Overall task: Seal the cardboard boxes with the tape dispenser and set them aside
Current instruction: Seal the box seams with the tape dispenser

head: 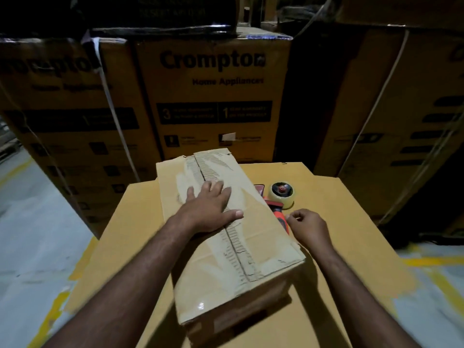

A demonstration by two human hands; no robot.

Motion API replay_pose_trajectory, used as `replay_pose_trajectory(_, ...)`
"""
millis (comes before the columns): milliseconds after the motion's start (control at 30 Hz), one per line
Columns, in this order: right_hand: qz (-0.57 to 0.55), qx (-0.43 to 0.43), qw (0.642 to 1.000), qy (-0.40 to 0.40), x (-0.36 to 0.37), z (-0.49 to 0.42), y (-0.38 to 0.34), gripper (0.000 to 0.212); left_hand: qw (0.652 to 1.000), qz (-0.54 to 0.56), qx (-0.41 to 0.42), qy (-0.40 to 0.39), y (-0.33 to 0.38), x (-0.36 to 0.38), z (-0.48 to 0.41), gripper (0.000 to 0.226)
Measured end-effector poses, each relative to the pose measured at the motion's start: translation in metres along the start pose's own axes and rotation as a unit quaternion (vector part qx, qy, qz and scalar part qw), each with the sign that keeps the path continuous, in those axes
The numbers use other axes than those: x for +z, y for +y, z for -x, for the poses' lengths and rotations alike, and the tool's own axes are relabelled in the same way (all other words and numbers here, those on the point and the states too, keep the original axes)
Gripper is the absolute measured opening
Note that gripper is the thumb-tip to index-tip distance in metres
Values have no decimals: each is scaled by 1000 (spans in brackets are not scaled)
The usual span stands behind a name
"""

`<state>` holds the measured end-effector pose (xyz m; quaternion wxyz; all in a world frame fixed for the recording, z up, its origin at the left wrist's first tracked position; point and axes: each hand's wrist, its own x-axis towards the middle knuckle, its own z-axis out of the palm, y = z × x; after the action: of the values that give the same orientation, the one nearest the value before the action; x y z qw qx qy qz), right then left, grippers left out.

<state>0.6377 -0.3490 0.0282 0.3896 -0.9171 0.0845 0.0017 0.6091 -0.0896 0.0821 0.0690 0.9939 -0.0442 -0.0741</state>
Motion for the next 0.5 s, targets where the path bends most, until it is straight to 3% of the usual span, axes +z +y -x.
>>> replay_pose_trajectory(100,38,58,997,-43,17,-25,16,50,1000,3,-18,14,-9,7,3,79)
replay_pose_trajectory(200,19,65,993,-100,33,-37,16,59,999,30,-21,38,-12,9,5,71)
replay_pose_trajectory(367,-103,101,977,-159,53,-48,9,41,991,83,-38,97,-7,7,-1,54)
replay_pose_trajectory(500,-276,142,928,-205,47,-54,-4,20,968,150,6,200,-17,2,-8,32)
